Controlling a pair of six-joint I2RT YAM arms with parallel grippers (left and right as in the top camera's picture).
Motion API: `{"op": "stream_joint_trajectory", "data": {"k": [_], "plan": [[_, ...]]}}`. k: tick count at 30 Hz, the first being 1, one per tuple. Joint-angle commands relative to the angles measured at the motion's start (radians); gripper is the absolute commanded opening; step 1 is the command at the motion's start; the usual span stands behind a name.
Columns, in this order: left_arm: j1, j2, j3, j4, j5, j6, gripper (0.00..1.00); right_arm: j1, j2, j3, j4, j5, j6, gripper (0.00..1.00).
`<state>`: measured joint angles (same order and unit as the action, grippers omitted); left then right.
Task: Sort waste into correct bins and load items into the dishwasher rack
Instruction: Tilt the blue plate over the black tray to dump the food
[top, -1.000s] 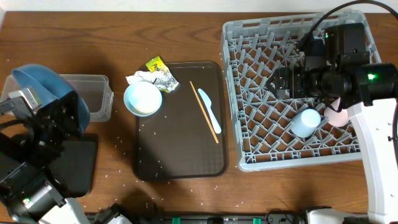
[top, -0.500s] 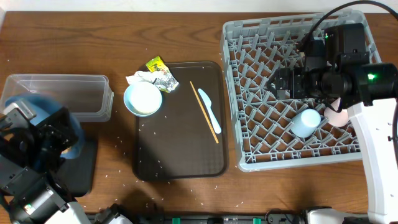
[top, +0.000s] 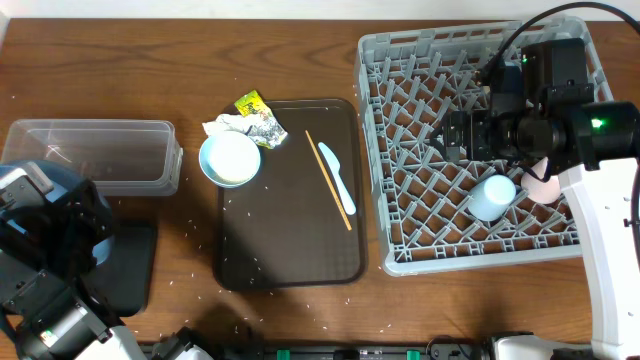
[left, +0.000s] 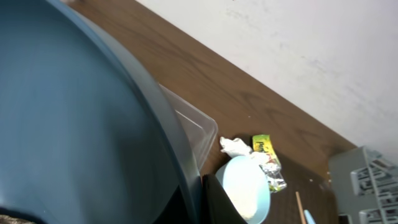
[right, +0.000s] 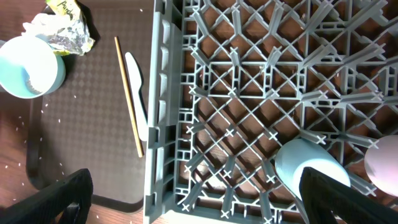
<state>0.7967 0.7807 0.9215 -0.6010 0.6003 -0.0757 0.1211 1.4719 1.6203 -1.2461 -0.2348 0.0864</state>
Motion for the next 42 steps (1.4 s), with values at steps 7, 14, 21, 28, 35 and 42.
{"op": "stream_joint_trajectory", "data": {"k": [7, 14, 21, 28, 35, 42], "plan": [[0.003, 0.002, 0.007, -0.053, -0.413, -0.117, 0.06, 0.01, 0.001, 0.002, 0.0, 0.003, -0.013, 0.99], [0.006, 0.004, -0.03, 0.144, -0.157, -0.108, 0.06, 0.01, 0.001, 0.002, -0.004, 0.003, -0.013, 0.99], [0.058, 0.004, -0.063, 0.256, 0.06, -0.171, 0.06, 0.01, 0.001, 0.002, -0.008, 0.003, -0.013, 0.99], [0.117, 0.004, -0.169, 0.437, 0.217, -0.283, 0.06, 0.01, 0.001, 0.002, -0.008, 0.003, -0.013, 0.99], [0.177, 0.004, -0.344, 0.674, 0.345, -0.484, 0.06, 0.01, 0.001, 0.002, -0.007, 0.003, -0.013, 0.99], [0.2, 0.004, -0.399, 0.903, 0.528, -0.551, 0.06, 0.01, 0.001, 0.002, -0.007, 0.003, -0.013, 0.99]]}}
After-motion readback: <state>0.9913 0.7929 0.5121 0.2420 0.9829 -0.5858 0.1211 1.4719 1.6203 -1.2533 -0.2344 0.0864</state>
